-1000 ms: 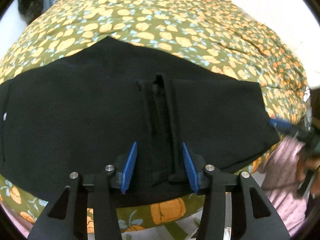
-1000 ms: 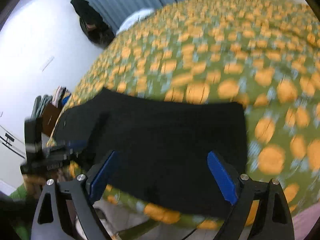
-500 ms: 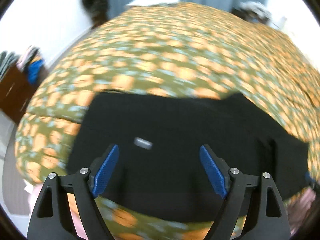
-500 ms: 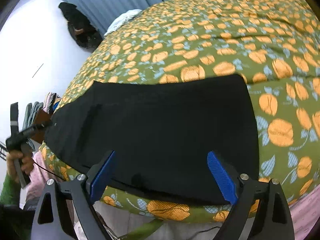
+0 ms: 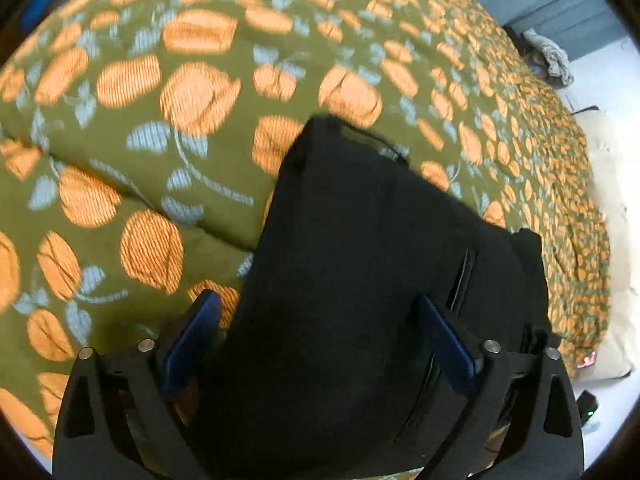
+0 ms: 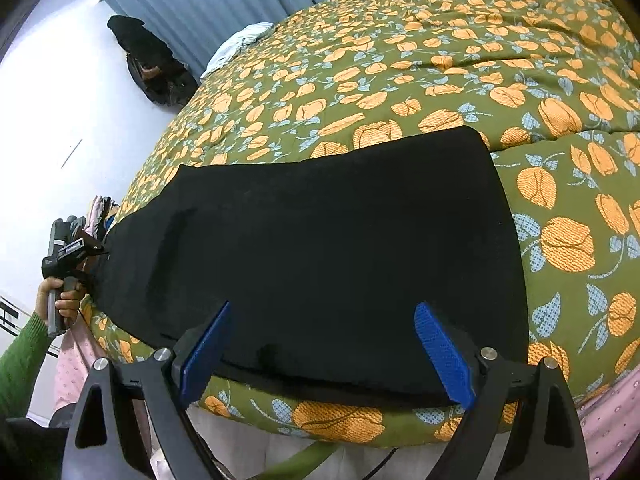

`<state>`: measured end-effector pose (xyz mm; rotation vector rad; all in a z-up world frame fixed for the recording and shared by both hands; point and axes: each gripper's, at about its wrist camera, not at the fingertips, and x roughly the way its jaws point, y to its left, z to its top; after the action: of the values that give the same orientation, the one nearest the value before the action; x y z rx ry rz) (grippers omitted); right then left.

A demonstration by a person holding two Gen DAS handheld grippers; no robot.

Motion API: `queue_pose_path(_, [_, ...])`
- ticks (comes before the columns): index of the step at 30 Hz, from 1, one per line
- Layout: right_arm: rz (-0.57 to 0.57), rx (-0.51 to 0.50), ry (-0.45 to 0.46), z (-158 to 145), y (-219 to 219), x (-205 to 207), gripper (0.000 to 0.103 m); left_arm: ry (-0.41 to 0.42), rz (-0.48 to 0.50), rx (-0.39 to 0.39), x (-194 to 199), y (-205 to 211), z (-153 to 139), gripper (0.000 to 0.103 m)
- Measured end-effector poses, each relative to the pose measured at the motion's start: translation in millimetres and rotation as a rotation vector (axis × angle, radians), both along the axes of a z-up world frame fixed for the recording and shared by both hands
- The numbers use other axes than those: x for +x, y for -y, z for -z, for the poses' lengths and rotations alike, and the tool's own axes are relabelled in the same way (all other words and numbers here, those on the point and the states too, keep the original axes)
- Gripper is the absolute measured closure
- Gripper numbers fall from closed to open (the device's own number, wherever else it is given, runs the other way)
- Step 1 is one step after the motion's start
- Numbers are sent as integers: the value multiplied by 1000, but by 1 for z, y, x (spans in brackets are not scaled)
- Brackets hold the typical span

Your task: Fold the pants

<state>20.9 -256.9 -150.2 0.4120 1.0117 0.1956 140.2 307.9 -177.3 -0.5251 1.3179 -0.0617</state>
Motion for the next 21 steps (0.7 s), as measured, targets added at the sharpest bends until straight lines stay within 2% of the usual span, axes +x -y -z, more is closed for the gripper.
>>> queue_pose_path(1, [0,1,0,0,0,0,12,6,-1,8,-1,1,-2,7])
queue_pose_path(3, [4,7,1,1,1,1,12,42,8,3,-7,6,-13,45])
queue_pose_path(4, [6,9,2,1,2,1,12,49,4,29,-10,10,-19,52])
queue_pose_path(5, [8,10,3,2,2,1,12,55,1,48,-11,12,-23,70])
queue_pose_path(7, [10,9,5,2,2,1,12,60,-34,50,-17,11,-37,80])
queue_pose_path(10, [4,-17,16,0,-2,3,12,97,-69,10,-28,17,-67,84])
queue_pose_path(14, [-22,-76,60,-7,-12,4,12,196,-6,-22,-44,59,-124,85])
queue_pose_path(18, [-59,-102,38,1,-22,10,12,252,103,-54,-50,134,-160,86])
queue_pose_path(21, [-52,-88,44,3,-20,11,12,260,198,-70,-47,201,-163,86])
